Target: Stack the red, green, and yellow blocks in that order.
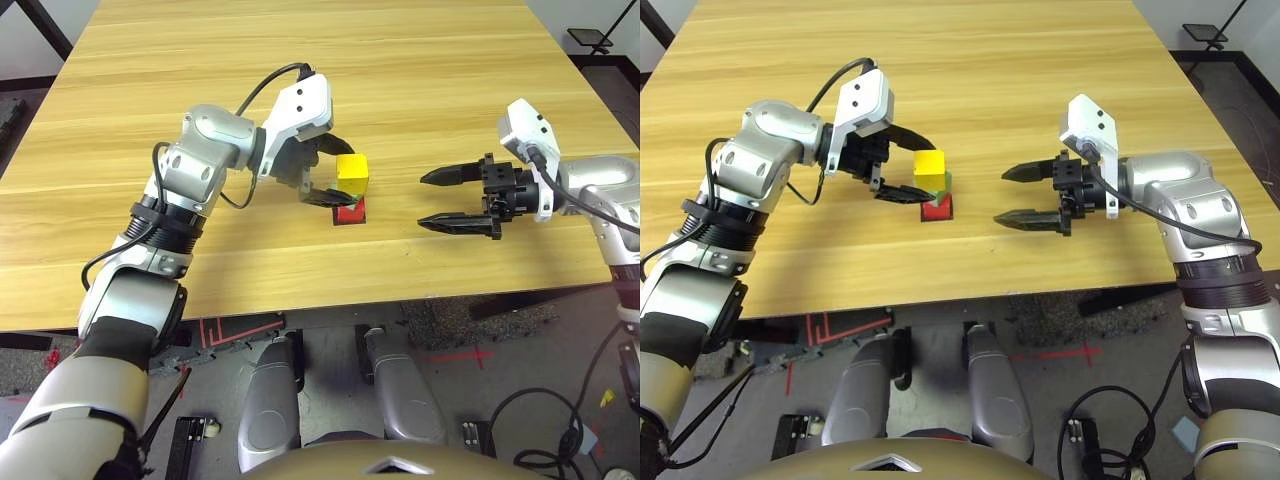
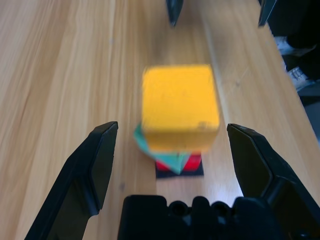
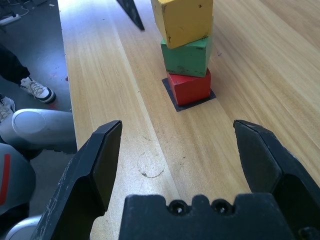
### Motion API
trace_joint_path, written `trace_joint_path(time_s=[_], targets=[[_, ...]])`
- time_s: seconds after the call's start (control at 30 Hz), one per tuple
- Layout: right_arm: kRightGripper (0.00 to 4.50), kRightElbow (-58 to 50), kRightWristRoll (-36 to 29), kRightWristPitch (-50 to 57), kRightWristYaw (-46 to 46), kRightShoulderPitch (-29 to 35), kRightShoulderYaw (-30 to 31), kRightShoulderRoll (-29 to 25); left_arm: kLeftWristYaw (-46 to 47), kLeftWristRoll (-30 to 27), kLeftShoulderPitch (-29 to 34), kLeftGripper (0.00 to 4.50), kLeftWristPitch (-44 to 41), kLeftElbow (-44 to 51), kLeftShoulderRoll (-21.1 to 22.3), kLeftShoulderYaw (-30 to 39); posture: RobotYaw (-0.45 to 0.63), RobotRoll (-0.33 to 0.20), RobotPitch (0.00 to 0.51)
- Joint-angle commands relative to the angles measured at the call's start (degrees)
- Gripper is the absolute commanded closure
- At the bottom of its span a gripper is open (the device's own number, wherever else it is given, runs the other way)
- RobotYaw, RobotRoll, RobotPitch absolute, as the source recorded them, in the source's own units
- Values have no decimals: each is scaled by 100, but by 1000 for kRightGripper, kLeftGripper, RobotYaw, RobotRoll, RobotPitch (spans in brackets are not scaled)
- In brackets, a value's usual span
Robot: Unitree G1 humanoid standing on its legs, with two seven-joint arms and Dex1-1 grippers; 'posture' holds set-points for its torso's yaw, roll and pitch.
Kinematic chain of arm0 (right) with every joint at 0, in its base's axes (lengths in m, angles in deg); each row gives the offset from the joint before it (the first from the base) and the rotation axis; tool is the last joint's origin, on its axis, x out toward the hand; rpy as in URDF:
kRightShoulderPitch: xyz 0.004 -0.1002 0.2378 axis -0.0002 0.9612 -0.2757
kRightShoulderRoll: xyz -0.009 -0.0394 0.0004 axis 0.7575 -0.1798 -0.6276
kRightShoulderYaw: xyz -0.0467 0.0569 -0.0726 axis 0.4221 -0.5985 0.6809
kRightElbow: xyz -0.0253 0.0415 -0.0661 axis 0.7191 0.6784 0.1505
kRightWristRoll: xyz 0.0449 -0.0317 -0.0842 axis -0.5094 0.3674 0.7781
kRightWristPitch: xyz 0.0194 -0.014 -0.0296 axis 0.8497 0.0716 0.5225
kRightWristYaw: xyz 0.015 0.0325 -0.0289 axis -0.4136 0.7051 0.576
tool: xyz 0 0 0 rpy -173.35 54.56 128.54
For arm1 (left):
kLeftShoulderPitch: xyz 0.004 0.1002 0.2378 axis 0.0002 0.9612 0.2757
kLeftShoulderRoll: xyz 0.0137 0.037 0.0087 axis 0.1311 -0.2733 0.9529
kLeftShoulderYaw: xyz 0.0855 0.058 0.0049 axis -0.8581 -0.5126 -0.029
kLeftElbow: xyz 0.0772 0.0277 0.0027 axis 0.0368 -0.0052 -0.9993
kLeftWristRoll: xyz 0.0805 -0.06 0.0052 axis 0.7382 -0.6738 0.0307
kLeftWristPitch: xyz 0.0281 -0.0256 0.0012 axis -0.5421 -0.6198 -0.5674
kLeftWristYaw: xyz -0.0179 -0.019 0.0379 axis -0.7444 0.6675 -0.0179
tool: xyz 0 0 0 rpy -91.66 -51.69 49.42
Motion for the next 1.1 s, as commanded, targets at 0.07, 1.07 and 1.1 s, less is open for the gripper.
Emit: trace_joint_path(time_s=[0.07, 1.07, 1.1], targets=[[0, 8, -15, -51, -39, -8, -52, -82, -276, 139, 6, 51, 297, -301, 436, 94, 176, 26, 193], [0, 2351, 524, -2179, 5636, -336, -2874, 1206, 7089, 841, 2330, 51, -613, 1501, -996, 2754, 160, 41, 273], [0, 2343, 519, -2265, 5837, -299, -2983, 1211, 7201, 865, 2340, 51, -576, 1594, -1096, 2732, 149, 40, 277]])
